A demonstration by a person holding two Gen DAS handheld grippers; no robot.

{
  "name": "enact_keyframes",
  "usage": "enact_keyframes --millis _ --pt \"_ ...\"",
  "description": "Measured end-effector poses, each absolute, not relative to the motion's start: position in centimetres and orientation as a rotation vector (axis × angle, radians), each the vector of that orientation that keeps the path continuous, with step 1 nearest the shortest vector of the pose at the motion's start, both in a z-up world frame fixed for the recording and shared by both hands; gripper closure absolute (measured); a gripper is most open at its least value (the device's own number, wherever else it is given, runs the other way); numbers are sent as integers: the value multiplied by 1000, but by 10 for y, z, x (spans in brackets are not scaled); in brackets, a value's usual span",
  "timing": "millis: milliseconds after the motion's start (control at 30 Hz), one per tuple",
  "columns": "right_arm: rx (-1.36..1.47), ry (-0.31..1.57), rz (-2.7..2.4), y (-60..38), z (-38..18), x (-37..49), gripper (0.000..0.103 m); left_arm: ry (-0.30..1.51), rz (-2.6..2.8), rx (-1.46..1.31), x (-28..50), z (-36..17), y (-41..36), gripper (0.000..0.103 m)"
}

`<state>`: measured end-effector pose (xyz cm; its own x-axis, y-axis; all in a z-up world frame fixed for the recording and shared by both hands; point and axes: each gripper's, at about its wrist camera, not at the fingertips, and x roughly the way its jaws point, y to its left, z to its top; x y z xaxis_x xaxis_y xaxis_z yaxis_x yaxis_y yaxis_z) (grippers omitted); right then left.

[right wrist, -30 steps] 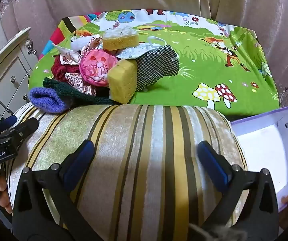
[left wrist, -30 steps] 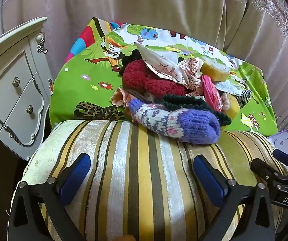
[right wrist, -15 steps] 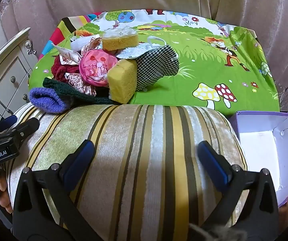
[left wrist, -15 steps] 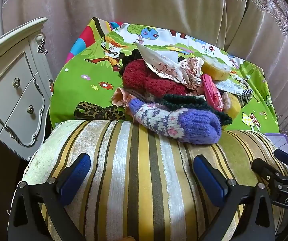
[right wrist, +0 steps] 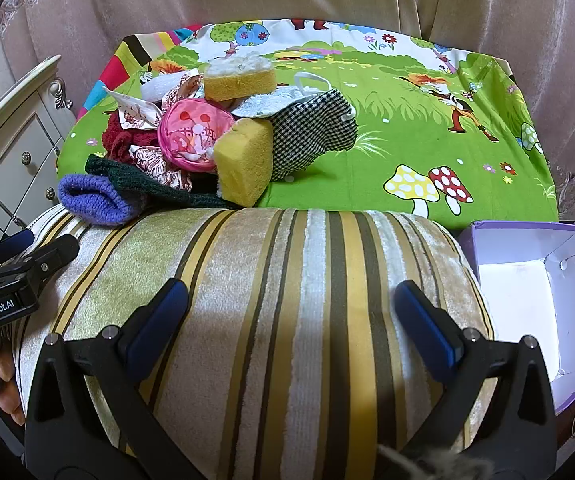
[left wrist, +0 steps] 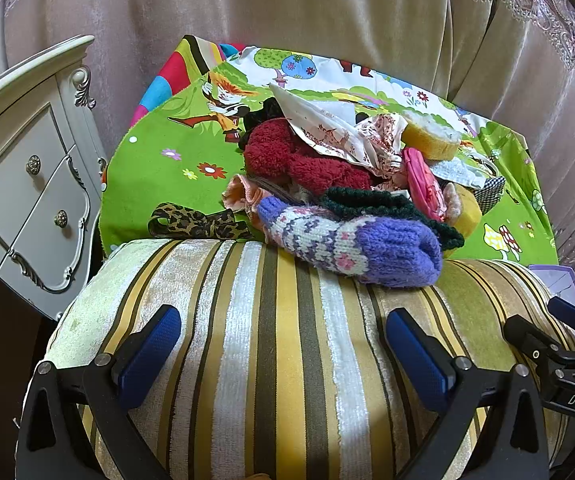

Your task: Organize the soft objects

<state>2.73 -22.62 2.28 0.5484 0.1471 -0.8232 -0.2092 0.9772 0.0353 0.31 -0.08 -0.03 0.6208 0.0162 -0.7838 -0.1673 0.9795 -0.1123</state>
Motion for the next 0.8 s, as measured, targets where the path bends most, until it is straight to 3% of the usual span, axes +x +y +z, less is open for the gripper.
enact_keyframes --millis 800 --pt "-68 959 211 -227 22 26 0 895 106 -181 3 0 -1 0"
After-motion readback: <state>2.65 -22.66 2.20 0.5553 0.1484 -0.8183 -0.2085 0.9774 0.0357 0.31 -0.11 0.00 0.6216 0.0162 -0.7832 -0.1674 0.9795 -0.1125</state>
